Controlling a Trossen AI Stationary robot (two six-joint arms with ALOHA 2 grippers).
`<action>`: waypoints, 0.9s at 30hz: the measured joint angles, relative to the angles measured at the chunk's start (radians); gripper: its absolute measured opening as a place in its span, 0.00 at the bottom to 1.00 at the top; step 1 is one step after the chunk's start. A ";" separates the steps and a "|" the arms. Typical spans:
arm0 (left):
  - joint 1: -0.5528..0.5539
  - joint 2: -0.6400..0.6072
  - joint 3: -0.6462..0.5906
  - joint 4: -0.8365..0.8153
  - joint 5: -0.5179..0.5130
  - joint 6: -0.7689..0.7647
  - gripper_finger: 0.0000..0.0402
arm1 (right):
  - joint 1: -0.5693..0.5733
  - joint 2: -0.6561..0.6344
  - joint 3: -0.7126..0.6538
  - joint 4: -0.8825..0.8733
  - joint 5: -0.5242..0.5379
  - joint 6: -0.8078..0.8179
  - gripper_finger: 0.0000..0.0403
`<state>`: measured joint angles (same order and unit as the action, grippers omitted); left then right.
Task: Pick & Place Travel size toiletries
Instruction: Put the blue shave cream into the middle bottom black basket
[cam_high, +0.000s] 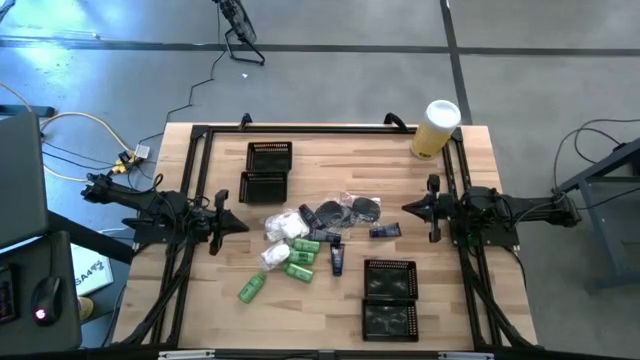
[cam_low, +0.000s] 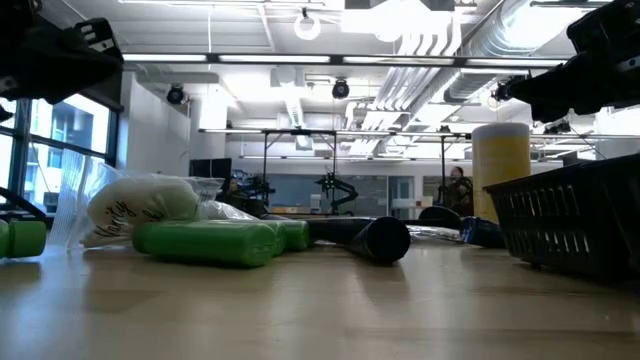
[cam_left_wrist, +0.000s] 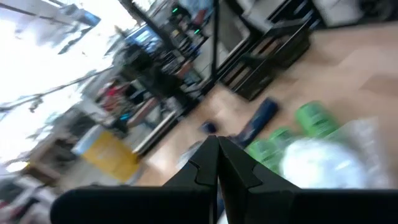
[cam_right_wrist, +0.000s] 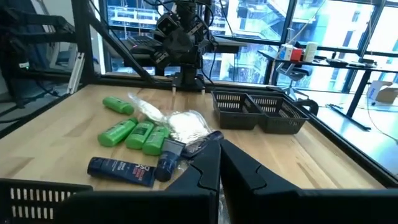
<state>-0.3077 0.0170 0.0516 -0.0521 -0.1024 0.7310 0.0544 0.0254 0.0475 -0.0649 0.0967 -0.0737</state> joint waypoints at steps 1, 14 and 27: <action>0.000 0.000 -0.001 0.002 0.013 -0.003 0.00 | 0.000 0.000 0.000 0.001 -0.005 0.000 0.01; 0.000 0.000 -0.003 0.027 0.018 -0.160 0.00 | 0.000 0.000 -0.001 0.029 -0.078 0.347 0.01; 0.000 0.000 -0.003 0.027 0.014 -0.160 0.00 | 0.000 0.000 -0.001 0.032 -0.073 0.388 0.01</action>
<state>-0.3080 0.0174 0.0484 -0.0246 -0.0881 0.5709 0.0544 0.0250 0.0463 -0.0330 0.0238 0.3142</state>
